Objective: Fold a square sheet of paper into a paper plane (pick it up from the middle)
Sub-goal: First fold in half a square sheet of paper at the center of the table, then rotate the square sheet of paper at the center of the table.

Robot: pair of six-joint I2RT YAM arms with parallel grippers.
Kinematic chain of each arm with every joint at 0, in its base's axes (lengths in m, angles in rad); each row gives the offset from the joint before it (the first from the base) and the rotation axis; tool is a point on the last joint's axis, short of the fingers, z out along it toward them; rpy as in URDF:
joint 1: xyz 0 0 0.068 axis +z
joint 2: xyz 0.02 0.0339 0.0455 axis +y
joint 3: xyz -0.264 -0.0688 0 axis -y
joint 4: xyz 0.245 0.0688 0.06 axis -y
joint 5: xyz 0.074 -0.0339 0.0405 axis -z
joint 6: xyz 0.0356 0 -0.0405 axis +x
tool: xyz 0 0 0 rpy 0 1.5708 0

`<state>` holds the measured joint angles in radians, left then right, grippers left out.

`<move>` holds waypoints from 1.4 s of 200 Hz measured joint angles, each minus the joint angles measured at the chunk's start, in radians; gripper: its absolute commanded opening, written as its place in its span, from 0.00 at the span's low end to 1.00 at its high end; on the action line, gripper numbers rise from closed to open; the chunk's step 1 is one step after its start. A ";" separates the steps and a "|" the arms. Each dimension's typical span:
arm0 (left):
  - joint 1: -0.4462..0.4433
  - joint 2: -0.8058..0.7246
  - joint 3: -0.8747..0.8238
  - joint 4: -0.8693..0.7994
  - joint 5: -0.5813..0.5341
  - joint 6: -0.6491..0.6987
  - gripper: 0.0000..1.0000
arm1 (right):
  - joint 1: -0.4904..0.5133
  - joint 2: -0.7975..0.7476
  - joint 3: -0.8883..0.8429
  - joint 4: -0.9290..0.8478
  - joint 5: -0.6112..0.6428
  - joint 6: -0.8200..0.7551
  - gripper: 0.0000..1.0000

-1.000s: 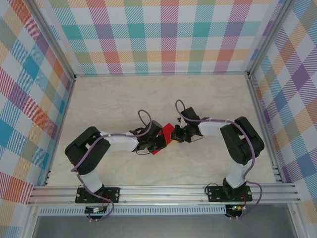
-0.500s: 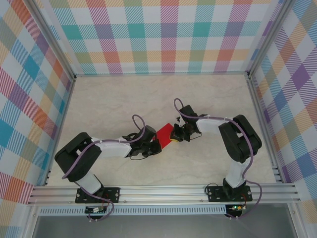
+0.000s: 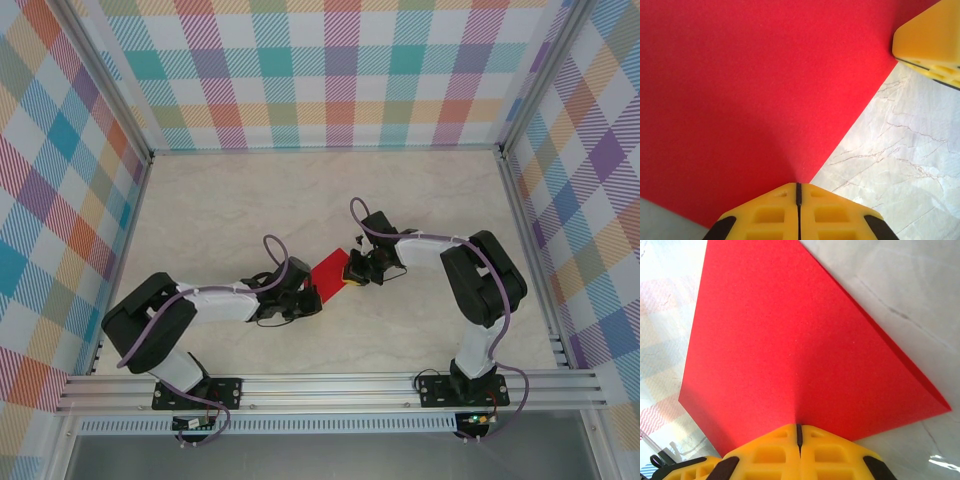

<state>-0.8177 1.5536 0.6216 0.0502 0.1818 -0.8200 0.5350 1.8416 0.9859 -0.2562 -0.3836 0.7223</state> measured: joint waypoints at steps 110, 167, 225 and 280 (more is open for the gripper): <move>0.000 -0.058 -0.017 -0.103 -0.008 0.006 0.06 | 0.003 0.005 0.006 0.000 -0.003 0.000 0.04; 0.000 -0.151 -0.015 -0.319 -0.072 0.006 0.12 | 0.008 0.005 0.037 -0.041 0.036 -0.028 0.07; 0.088 -0.294 0.068 -0.546 -0.200 0.033 0.37 | 0.031 -0.033 0.145 -0.149 0.171 -0.092 0.23; 0.212 -0.309 0.076 -0.546 -0.211 0.044 0.55 | 0.159 0.032 0.333 -0.236 0.311 -0.075 0.40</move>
<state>-0.6060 1.2449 0.6975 -0.4953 -0.0288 -0.7761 0.6937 1.8740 1.3193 -0.4919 -0.0731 0.6476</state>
